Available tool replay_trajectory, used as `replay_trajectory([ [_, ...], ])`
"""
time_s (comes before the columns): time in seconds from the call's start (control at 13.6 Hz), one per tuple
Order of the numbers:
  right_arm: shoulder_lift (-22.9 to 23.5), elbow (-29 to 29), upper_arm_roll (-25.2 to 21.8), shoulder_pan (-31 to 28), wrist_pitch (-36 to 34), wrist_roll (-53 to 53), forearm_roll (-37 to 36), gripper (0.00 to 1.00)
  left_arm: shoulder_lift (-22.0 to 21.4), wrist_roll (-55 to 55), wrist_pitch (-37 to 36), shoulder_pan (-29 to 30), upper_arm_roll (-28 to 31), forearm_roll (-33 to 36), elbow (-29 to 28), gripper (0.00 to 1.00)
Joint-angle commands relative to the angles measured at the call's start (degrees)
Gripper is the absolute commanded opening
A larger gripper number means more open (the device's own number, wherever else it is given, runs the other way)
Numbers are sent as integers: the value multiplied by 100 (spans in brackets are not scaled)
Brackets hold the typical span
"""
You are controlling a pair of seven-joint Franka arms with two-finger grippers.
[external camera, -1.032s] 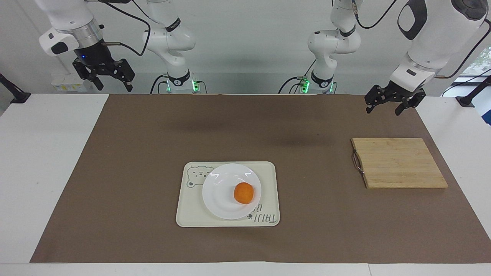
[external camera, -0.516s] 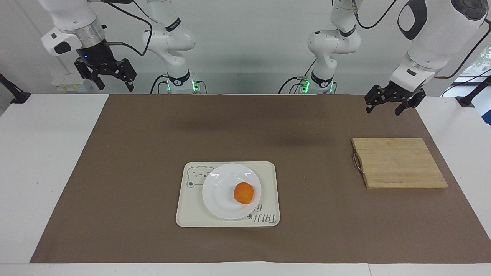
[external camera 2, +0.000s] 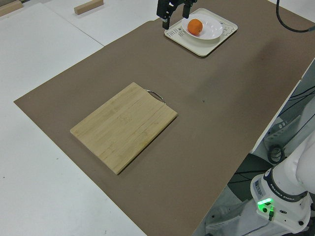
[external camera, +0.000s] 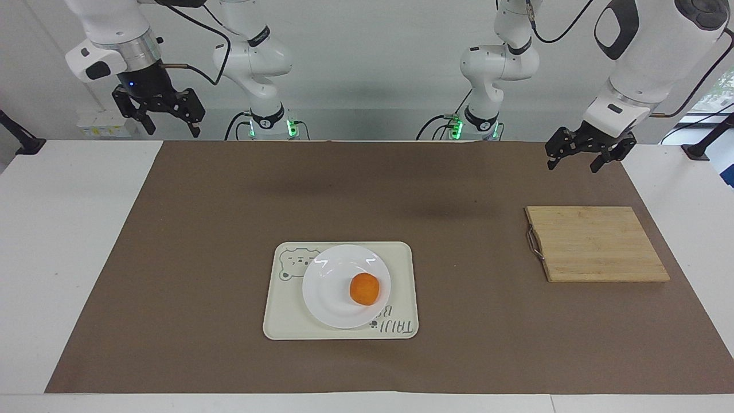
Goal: Place orange and plate with both arms
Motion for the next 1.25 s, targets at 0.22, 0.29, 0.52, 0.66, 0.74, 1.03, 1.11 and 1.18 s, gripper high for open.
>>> replay_trajectory([
  [0.22, -177, -218, 44, -12, 89, -156, -74, 100, -44, 53, -65, 63, -36, 91, -2, 100],
  [0.29, -160, -201, 44, -12, 80, -182, -82, 100, -44, 53, -65, 63, -36, 91, -11, 100],
  [0.52, -116, -148, 44, -21, 107, -208, -152, 100, -44, 53, -83, 63, -18, 91, -11, 100],
  [0.66, -116, -148, 44, -21, 150, -191, -170, 100, -62, 54, -153, 63, -36, 91, -20, 100],
  [0.74, -116, -148, 44, -21, 151, -191, -170, 100, -62, 62, -127, 46, -36, 91, -20, 100],
  [1.03, -133, -165, 44, -12, 133, -164, -161, 100, -62, 53, -135, -16, -36, 91, -20, 100],
  [1.11, -133, -174, 44, -12, 133, -164, -161, 100, -62, 53, -127, -16, -36, 91, -20, 100],
  [1.18, -142, -174, 44, -12, 133, -164, -161, 100, -62, 53, -135, 2, -36, 91, -28, 100],
])
